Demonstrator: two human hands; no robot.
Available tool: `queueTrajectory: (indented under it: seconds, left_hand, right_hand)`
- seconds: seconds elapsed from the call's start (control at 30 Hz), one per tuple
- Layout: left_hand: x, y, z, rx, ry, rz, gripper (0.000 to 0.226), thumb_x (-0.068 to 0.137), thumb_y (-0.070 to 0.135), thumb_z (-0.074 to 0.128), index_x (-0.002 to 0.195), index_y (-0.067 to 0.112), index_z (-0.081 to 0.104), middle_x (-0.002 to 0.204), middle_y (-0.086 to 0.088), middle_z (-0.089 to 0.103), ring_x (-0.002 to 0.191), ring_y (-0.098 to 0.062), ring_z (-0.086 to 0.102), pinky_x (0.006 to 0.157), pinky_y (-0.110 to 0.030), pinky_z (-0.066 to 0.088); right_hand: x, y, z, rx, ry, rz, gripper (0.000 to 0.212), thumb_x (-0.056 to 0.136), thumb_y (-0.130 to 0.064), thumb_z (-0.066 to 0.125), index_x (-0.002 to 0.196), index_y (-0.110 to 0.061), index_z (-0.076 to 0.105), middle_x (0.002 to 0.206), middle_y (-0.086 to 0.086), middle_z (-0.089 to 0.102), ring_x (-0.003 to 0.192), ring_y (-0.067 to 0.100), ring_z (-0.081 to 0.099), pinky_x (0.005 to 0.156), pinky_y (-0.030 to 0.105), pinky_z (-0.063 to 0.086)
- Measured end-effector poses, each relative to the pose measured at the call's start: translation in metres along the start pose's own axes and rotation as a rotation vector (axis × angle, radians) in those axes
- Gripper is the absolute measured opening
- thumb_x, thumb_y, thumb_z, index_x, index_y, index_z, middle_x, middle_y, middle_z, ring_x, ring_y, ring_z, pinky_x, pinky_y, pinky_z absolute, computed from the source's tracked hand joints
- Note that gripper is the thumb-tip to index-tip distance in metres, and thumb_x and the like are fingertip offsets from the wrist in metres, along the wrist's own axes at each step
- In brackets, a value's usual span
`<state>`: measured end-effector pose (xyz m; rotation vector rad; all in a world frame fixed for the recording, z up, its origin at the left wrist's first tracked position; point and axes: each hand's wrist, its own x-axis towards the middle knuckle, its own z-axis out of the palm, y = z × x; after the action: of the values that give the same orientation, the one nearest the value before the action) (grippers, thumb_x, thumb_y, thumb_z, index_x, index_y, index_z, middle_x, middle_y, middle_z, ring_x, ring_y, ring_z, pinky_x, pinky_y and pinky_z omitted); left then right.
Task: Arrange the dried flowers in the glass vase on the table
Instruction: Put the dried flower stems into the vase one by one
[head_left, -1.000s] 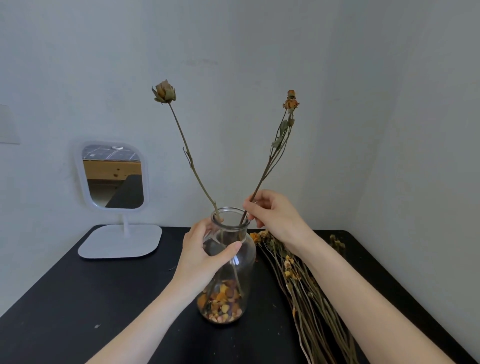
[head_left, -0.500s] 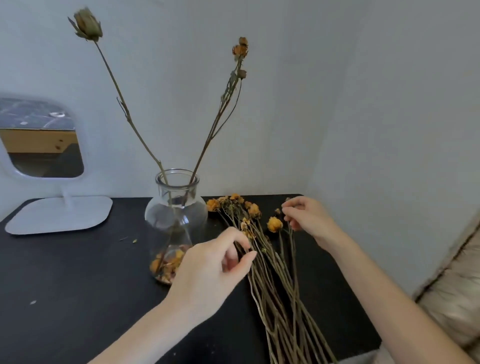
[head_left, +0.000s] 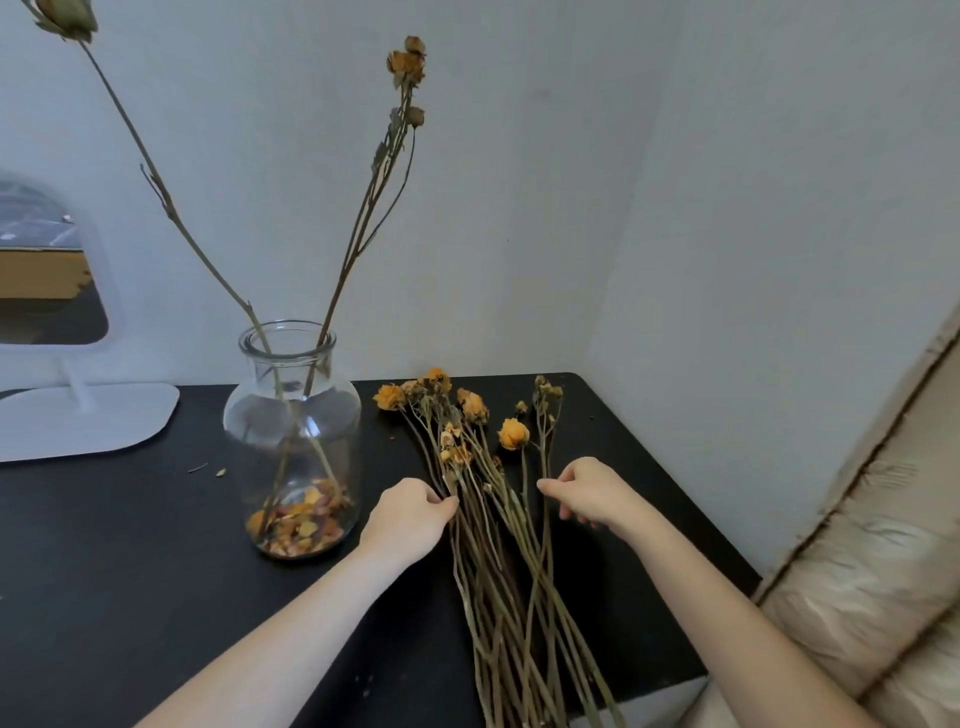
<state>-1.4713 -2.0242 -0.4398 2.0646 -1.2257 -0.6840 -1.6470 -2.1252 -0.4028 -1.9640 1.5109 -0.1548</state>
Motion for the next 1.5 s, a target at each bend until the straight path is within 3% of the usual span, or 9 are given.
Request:
queueTrajectory:
  seconds: [0.17,0.3,0.53,0.63,0.73,0.97,1.1,1.23,1.5]
  left_hand:
    - [0.001,-0.002,0.001,-0.014,0.048,0.001,0.037,0.086,0.036,0.06,0.058,0.013,0.055,0.054,0.001,0.051,0.056,-0.017,0.054,0.056,-0.027,0.039]
    - [0.002,0.0,-0.001,-0.043,0.107,0.004,0.025,0.08,0.039,0.067,0.065,0.02,0.06,0.072,0.005,0.062,0.07,-0.008,0.056,0.063,-0.027,0.042]
    - [0.004,-0.001,0.001,-0.108,0.054,-0.024,0.028,0.082,0.033,0.066,0.067,0.01,0.068,0.074,-0.01,0.064,0.077,-0.026,0.064,0.075,-0.035,0.051]
    - [0.006,-0.002,0.001,-0.125,0.068,-0.019,0.028,0.083,0.031,0.064,0.062,0.013,0.062,0.068,-0.009,0.058,0.067,-0.024,0.057,0.069,-0.031,0.048]
    - [0.007,-0.001,0.001,-0.14,0.074,-0.014,0.03,0.084,0.03,0.063,0.061,0.012,0.058,0.064,-0.007,0.052,0.062,-0.021,0.051,0.063,-0.029,0.044]
    - [0.003,0.013,0.006,0.019,0.299,0.094,0.023,0.084,0.045,0.061,0.069,0.028,0.056,0.068,0.01,0.058,0.071,-0.013,0.058,0.059,-0.026,0.041]
    - [0.007,0.027,0.01,0.185,0.263,0.077,0.033,0.081,0.05,0.063,0.063,0.021,0.06,0.065,0.007,0.061,0.059,-0.011,0.055,0.053,-0.023,0.038]
    - [0.011,0.032,0.013,0.232,0.246,0.0,0.028,0.081,0.042,0.065,0.073,0.015,0.068,0.069,0.003,0.064,0.061,-0.017,0.057,0.056,-0.026,0.039]
    - [0.014,0.038,0.013,0.285,0.233,-0.031,0.04,0.078,0.042,0.065,0.053,0.018,0.045,0.054,0.005,0.051,0.047,-0.012,0.049,0.043,-0.021,0.029]
  right_hand:
    - [0.002,-0.001,0.006,-0.021,-0.018,0.025,0.026,0.09,-0.032,0.055,0.085,-0.009,0.065,0.066,-0.001,0.061,0.052,0.009,0.05,0.049,0.02,0.041]
    - [0.003,-0.003,0.006,-0.025,-0.01,0.039,0.026,0.09,-0.029,0.055,0.09,-0.006,0.067,0.066,0.0,0.06,0.054,0.01,0.052,0.051,0.02,0.043]
    - [0.005,0.0,0.005,-0.006,0.052,0.014,0.024,0.09,-0.025,0.055,0.089,-0.004,0.066,0.067,0.002,0.06,0.057,0.01,0.054,0.057,0.021,0.044]
    - [0.006,0.001,0.003,0.035,0.094,-0.004,0.023,0.089,-0.023,0.056,0.08,-0.004,0.065,0.07,0.006,0.057,0.062,0.014,0.054,0.061,0.024,0.045]
    - [0.006,0.002,0.0,0.045,0.13,-0.029,0.029,0.089,-0.022,0.056,0.062,-0.011,0.052,0.061,0.004,0.047,0.053,0.013,0.045,0.055,0.023,0.04]
    - [0.006,0.003,-0.002,0.047,0.147,-0.051,0.031,0.089,-0.022,0.056,0.06,-0.013,0.05,0.054,0.0,0.042,0.045,0.009,0.041,0.051,0.019,0.039]
    - [0.007,0.001,-0.001,0.05,0.172,-0.058,0.035,0.089,-0.021,0.056,0.056,-0.014,0.048,0.051,-0.001,0.042,0.044,0.009,0.042,0.051,0.019,0.037]
    - [0.007,0.002,-0.002,0.064,0.206,-0.062,0.038,0.089,-0.021,0.057,0.052,-0.015,0.047,0.05,-0.001,0.041,0.046,0.009,0.044,0.052,0.018,0.037]
    - [0.004,0.005,-0.006,0.11,0.302,-0.063,0.039,0.088,-0.021,0.057,0.051,-0.015,0.045,0.051,-0.001,0.042,0.049,0.009,0.045,0.053,0.02,0.038]
